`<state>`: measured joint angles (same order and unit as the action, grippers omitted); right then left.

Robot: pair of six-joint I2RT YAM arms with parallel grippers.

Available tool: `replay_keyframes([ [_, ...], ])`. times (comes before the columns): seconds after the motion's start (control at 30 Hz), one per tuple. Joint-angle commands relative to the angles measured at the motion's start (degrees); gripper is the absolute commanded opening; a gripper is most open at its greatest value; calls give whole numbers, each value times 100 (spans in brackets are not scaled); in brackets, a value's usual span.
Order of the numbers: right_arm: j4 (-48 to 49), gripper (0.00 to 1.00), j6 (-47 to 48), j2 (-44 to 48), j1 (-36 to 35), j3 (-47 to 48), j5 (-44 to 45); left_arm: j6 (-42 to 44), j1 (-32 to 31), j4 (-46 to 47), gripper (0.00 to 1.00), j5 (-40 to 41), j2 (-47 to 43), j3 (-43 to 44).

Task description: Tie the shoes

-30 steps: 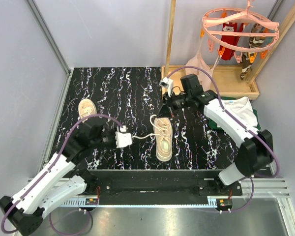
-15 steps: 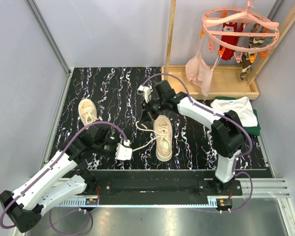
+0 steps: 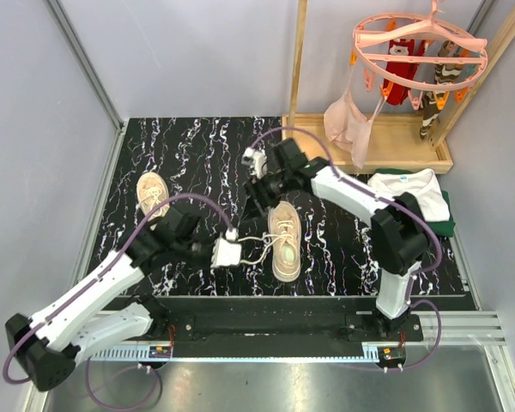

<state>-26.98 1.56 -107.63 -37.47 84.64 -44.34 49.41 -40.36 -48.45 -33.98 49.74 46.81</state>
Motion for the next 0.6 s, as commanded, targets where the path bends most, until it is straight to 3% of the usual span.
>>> replay_keyframes([
  [0.0,-193,80,71,857,591,220,-76,-1414,150,1282,0,470,745,583],
  [0.17,-325,80,283,1604,1277,-368,127,-2803,932,2145,0,884,1994,1373],
  [0.3,-448,78,677,2105,1374,-896,504,-3367,1600,2147,0,770,3573,2383],
  [0.57,-686,63,1109,2422,1374,-1616,962,-3859,1751,1988,0,1094,5361,3159],
])
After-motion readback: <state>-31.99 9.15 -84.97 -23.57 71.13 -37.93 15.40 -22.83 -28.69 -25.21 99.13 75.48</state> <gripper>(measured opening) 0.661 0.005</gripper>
